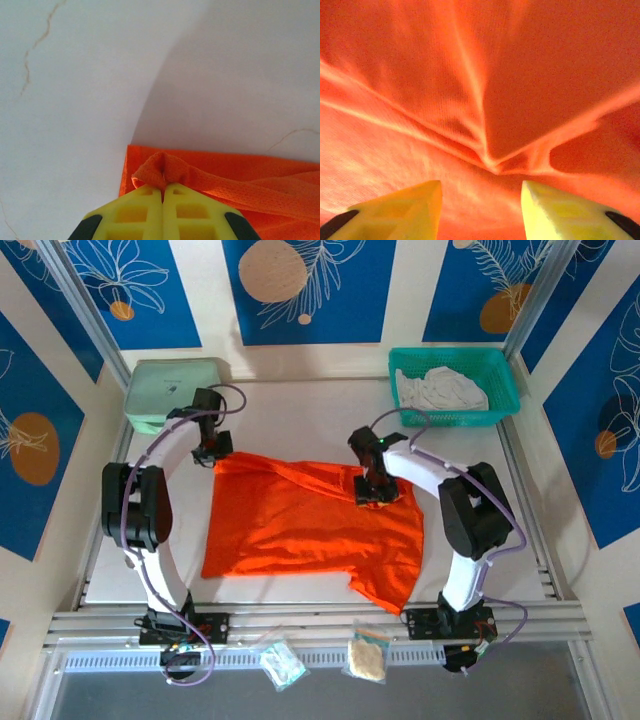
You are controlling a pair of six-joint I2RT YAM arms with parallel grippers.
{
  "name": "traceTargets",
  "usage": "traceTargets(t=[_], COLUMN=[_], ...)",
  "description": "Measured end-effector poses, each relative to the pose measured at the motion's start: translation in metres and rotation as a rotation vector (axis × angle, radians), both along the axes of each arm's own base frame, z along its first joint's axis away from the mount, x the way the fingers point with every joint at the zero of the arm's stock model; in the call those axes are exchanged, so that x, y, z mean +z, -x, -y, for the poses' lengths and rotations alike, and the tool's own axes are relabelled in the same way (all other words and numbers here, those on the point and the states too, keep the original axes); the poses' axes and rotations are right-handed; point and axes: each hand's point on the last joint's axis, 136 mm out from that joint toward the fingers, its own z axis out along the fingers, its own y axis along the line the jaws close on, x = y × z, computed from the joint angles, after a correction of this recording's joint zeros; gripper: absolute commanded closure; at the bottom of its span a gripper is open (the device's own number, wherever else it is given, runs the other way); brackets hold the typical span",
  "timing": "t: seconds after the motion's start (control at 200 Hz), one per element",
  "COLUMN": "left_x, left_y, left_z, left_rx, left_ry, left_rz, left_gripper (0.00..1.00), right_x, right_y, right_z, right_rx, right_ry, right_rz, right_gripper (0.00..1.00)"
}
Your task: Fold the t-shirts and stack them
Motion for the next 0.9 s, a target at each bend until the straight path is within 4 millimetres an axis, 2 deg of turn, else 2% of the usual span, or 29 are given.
traceTargets(t=[0.06,0.135,0.225,0.34,0.435,0.54,0.716,0.801,0.901], left_x=[-0.006,-0.012,-0.013,-0.005,0.001,0.002,0.002,0.002,0.002], left_y=[0.005,0.011,0.016,0.017,0.013,0.011,0.010,0.010,0.010], left_z=[-0.001,-0.002,-0.002,-0.002,-0.002,-0.001,0.000,0.001,0.001], left_rx=[0.004,0.008,0.016,0.018,0.023,0.023,0.021,0.020,0.021], left_ry=[-0.002,-0.002,0.001,0.006,0.014,0.019,0.025,0.025,0.025], left_rz=[-0.011,-0.023,-0.023,0.003,0.028,0.037,0.040,0.043,0.043], left_gripper=[1.00,1.00,1.00,1.00,1.00,1.00,1.00,1.00,1.00], right_x=[0.000,0.010,0.037,0.079,0.093,0.080,0.033,0.017,0.009], right_y=[0.002,-0.004,-0.016,-0.042,-0.063,-0.082,-0.100,-0.103,-0.103], right_z=[0.000,0.003,0.011,0.024,0.037,0.047,0.047,0.049,0.053], right_rx=[-0.023,-0.051,-0.085,-0.140,-0.172,-0.176,-0.127,-0.115,-0.113], right_ry=[0.002,0.001,-0.017,-0.074,-0.116,-0.136,-0.130,-0.126,-0.126], right_rz=[-0.002,0.027,0.097,0.213,0.259,0.237,0.139,0.102,0.083], right_gripper=[0.44,0.43,0.43,0.51,0.55,0.57,0.57,0.54,0.47])
